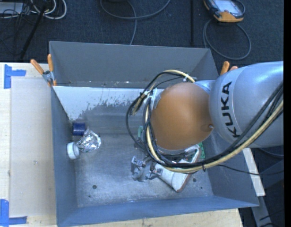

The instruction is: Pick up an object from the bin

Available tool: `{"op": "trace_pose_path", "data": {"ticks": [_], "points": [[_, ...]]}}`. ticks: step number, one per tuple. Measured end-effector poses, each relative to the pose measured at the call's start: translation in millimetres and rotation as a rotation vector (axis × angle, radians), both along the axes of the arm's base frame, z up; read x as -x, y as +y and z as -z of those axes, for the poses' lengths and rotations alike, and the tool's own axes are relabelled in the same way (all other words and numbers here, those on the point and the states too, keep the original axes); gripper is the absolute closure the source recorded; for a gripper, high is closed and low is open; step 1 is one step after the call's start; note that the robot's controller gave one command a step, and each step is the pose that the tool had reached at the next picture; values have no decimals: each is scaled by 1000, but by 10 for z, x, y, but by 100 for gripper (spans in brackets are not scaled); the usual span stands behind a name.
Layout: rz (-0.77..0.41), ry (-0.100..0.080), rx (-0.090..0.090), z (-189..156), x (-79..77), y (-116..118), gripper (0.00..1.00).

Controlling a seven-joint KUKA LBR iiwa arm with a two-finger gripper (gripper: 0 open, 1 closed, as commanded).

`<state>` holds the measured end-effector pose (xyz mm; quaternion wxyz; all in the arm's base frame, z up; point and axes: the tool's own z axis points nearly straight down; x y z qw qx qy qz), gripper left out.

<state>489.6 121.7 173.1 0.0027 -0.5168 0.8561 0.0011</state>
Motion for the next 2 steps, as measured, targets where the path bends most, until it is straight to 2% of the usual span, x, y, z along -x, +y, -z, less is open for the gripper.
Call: {"op": "trace_pose_path", "data": {"ticks": [1, 2], "points": [[-166, 7, 6, -29, 97, -582, 100], [-101, -1, 6, -624, 72, -1179, 100]]}}
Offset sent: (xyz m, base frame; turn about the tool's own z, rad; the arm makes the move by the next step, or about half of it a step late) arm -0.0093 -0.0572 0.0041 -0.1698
